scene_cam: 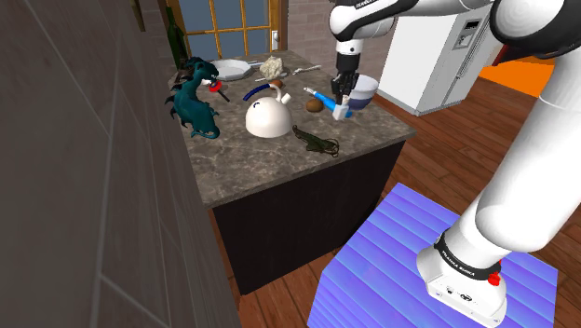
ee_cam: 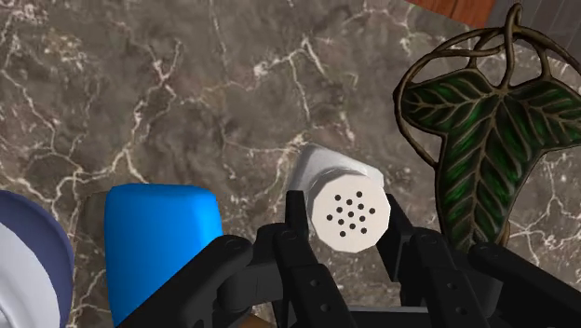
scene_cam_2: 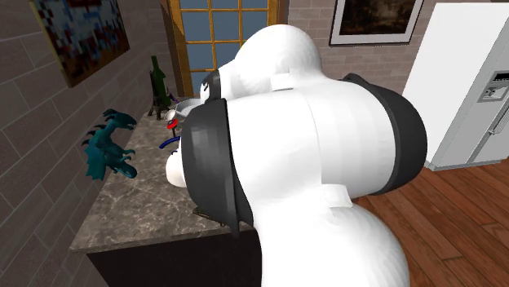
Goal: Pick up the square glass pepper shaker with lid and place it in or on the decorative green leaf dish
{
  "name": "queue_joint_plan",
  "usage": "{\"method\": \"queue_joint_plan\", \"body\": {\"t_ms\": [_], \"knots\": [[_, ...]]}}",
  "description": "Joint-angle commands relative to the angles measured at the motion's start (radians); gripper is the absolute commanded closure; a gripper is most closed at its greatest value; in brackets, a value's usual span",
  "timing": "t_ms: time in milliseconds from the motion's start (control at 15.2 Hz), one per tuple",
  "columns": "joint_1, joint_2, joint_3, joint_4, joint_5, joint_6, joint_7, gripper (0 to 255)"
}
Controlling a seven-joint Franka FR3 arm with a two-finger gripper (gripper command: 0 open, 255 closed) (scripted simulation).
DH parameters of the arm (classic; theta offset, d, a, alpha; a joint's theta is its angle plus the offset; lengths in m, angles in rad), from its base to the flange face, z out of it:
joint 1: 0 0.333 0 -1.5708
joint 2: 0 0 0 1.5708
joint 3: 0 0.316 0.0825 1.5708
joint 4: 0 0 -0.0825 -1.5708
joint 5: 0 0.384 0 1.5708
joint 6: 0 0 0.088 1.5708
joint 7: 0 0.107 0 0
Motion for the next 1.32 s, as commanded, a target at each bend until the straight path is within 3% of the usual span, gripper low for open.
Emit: {"method": "queue_joint_plan", "body": {"t_ms": [0, 330, 1056, 1254], "knots": [[0.0, -0.006, 0.0, 0.02, -0.002, -0.026, 0.002, 255], [0.001, -0.018, -0.001, 0.06, -0.006, -0.077, 0.005, 255], [0.151, -0.162, 0.125, -0.075, -0.02, -0.076, 0.284, 255], [0.15, -0.154, 0.125, -0.107, -0.018, -0.037, 0.282, 255]]}}
